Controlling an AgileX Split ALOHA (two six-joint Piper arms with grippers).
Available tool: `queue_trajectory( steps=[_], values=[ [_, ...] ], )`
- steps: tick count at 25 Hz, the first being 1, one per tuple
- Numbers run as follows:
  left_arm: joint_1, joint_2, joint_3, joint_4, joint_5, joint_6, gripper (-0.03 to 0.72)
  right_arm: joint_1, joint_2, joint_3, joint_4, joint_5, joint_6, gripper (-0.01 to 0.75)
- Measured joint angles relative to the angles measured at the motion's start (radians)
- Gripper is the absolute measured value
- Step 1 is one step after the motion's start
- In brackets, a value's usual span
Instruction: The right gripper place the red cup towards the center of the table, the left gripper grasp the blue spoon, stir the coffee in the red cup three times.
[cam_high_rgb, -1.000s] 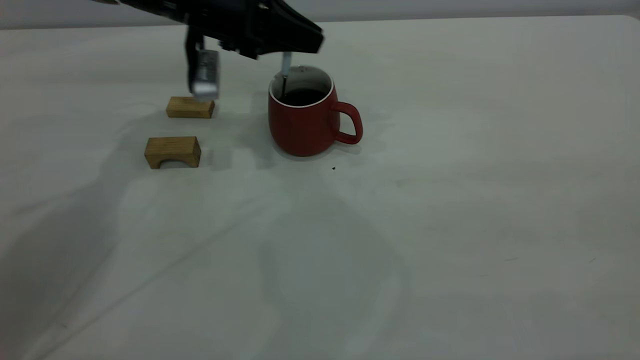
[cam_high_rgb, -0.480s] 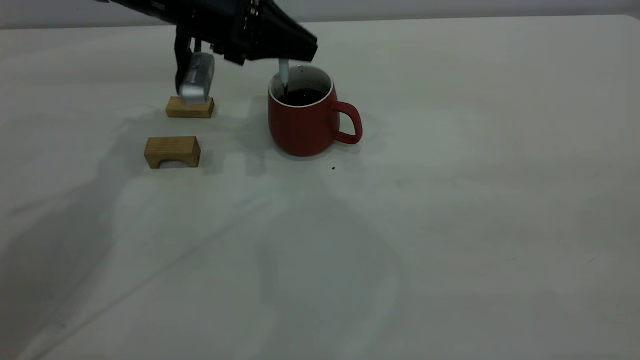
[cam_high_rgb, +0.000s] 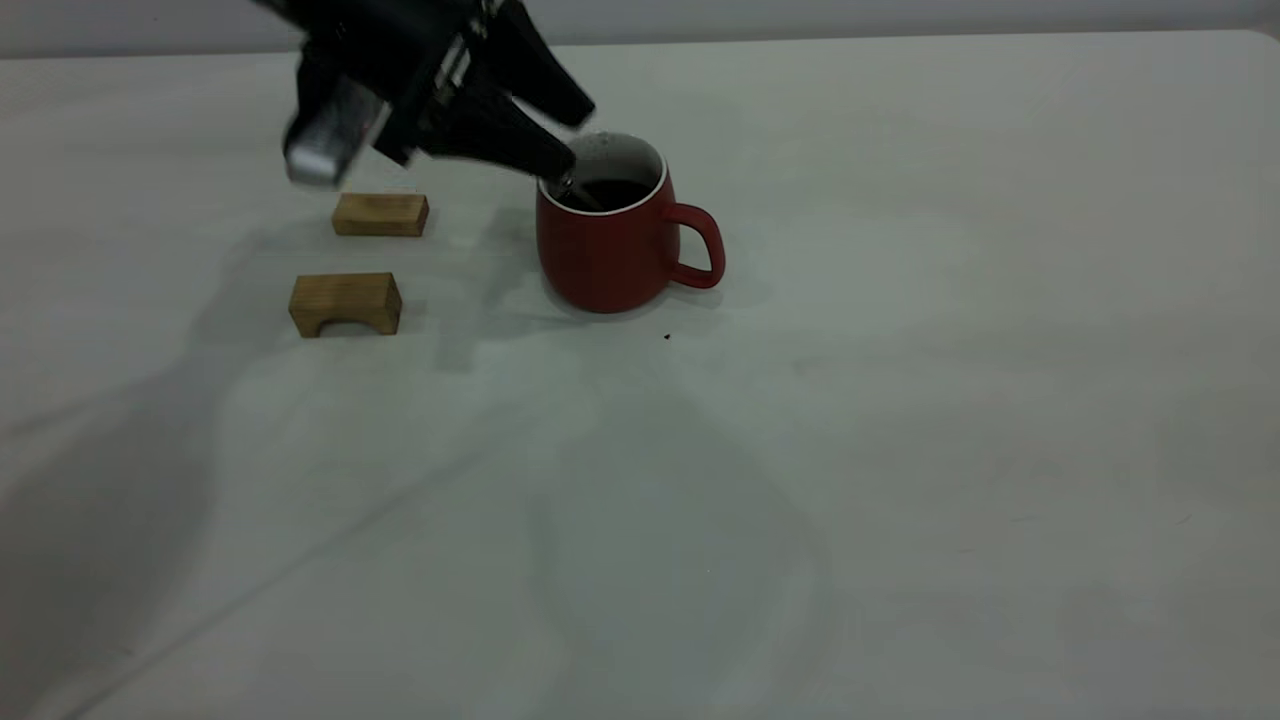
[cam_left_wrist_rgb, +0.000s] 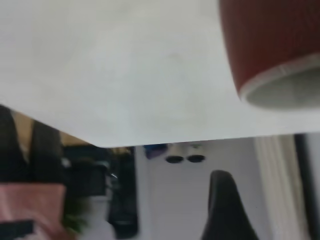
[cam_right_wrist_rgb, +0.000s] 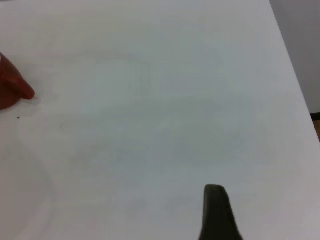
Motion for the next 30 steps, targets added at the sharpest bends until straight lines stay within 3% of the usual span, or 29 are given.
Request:
queue_trajectory(
  steps=[6,10,20,30],
  values=[
    [0.0,-0.147,0.0,0.119,0.029,0.131,0.556,0.0,0.0,0.0,0.0,0.0,0.0,0.541],
    [-0.001,-0.263,0.0,0.214,0.108,0.213,0.556,0.0,0.0,0.0,0.0,0.0,0.0,0.541],
    [-0.031,-0.662,0.004,0.417,0.181,0.3,0.556,0.0,0.0,0.0,0.0,0.0,0.0,0.541],
    [-0.031,-1.041,0.004,0.745,0.181,0.971,0.556,0.0,0.0,0.0,0.0,0.0,0.0,0.541]
  ],
)
